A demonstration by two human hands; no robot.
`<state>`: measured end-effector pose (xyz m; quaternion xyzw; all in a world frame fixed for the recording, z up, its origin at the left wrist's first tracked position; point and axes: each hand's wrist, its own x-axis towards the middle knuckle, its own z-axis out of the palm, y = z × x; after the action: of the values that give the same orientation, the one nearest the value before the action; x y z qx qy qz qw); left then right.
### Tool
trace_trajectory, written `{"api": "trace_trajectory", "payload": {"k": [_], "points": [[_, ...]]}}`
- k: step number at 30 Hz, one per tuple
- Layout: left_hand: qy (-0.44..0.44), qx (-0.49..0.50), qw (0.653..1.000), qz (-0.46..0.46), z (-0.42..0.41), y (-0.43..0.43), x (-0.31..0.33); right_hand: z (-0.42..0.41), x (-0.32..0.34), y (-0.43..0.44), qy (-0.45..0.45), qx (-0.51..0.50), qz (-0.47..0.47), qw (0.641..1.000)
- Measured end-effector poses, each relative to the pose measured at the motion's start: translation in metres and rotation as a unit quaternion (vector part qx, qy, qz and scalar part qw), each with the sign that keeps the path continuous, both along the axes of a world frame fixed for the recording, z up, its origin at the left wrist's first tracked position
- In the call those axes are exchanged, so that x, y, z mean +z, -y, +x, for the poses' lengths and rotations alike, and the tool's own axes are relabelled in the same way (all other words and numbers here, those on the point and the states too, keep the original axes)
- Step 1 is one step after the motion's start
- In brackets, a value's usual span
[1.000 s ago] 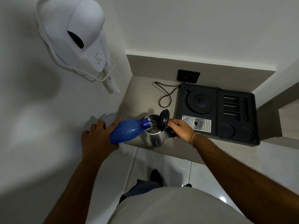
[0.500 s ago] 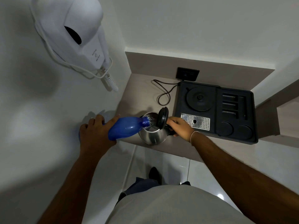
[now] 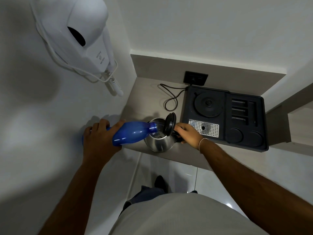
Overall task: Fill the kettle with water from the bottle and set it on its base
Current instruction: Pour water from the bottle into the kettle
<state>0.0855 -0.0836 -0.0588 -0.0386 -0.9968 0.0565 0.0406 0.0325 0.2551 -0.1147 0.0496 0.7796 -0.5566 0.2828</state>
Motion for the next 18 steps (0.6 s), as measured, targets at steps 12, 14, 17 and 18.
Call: {"api": "trace_trajectory", "payload": {"k": [12, 14, 17, 18], "points": [[0.002, -0.013, 0.989, 0.148, -0.007, -0.004, -0.01, 0.003, 0.003, 0.001, -0.003, -0.006, 0.01, 1.0], [0.039, 0.009, 0.975, 0.219, -0.01, -0.007, -0.012, 0.004, 0.002, 0.001, -0.003, -0.008, 0.013, 1.0], [0.069, 0.047, 0.937, 0.339, -0.014, -0.005, -0.023, 0.004, 0.002, 0.002, -0.01, -0.007, 0.016, 1.0], [0.069, 0.068, 0.921, 0.377, -0.014, -0.005, -0.028, 0.003, 0.003, 0.003, -0.014, -0.007, 0.015, 1.0]]}}
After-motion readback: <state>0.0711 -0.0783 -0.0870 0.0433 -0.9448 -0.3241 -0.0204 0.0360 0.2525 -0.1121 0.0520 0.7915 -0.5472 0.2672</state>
